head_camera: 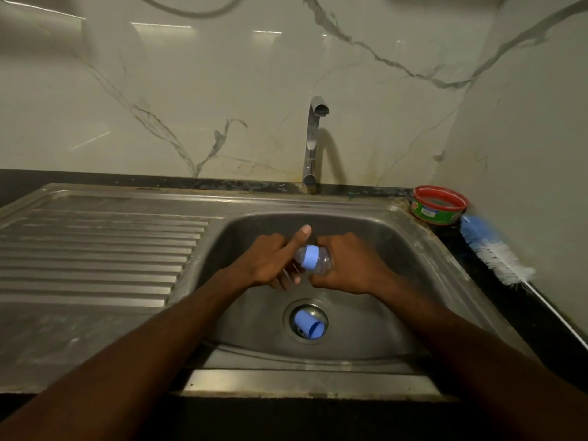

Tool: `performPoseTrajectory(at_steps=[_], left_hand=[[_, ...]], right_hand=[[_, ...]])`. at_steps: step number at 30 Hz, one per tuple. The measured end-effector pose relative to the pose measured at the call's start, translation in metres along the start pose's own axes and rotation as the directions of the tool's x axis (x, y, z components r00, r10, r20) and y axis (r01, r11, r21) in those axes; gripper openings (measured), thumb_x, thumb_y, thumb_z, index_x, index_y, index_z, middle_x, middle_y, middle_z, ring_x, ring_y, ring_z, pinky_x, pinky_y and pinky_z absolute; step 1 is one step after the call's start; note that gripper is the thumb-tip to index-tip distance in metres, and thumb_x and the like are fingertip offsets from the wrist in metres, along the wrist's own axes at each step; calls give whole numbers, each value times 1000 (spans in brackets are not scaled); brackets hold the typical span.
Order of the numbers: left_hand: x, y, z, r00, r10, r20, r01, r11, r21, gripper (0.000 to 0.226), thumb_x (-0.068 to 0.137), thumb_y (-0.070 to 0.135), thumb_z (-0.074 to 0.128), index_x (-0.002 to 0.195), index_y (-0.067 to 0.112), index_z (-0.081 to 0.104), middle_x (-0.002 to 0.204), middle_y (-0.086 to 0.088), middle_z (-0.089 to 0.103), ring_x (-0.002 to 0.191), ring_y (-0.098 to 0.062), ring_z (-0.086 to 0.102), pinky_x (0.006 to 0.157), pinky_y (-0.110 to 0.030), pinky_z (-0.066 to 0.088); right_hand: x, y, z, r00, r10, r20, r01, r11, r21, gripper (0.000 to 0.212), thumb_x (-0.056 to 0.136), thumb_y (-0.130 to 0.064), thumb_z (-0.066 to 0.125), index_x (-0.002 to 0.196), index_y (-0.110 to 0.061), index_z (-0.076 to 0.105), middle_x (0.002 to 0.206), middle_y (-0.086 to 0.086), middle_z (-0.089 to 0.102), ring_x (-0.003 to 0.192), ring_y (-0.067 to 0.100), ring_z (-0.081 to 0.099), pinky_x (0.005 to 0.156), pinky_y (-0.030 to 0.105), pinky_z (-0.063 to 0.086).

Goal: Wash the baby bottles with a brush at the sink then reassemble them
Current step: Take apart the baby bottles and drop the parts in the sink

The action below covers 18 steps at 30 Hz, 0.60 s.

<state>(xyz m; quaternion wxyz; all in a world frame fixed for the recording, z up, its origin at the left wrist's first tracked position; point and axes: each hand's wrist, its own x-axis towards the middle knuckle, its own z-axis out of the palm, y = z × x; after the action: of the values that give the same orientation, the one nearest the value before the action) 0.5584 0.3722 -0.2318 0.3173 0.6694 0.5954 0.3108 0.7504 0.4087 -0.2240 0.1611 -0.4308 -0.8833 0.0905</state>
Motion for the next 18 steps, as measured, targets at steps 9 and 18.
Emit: performPoseTrajectory(at_steps=[9, 18], left_hand=[[8, -10, -4, 914, 404, -18, -404, 914, -13, 36, 93, 38, 72, 121, 18, 65, 108, 4, 71, 93, -11, 71, 64, -27, 62], [12, -26, -6, 993, 31, -110, -29, 999, 21, 35, 88, 37, 76, 115, 20, 61, 100, 0, 68, 87, -15, 71, 60, -20, 58]], right_hand=[[-2, 10, 2, 994, 104, -37, -100, 990, 100, 46, 74, -41, 86, 111, -21, 67, 92, -11, 63, 84, 8, 63, 63, 14, 41], [-2, 17, 9, 919, 351, 183, -364, 930, 45, 59, 72, -50, 87, 116, -16, 64, 91, -3, 71, 73, 7, 66, 59, 20, 48]])
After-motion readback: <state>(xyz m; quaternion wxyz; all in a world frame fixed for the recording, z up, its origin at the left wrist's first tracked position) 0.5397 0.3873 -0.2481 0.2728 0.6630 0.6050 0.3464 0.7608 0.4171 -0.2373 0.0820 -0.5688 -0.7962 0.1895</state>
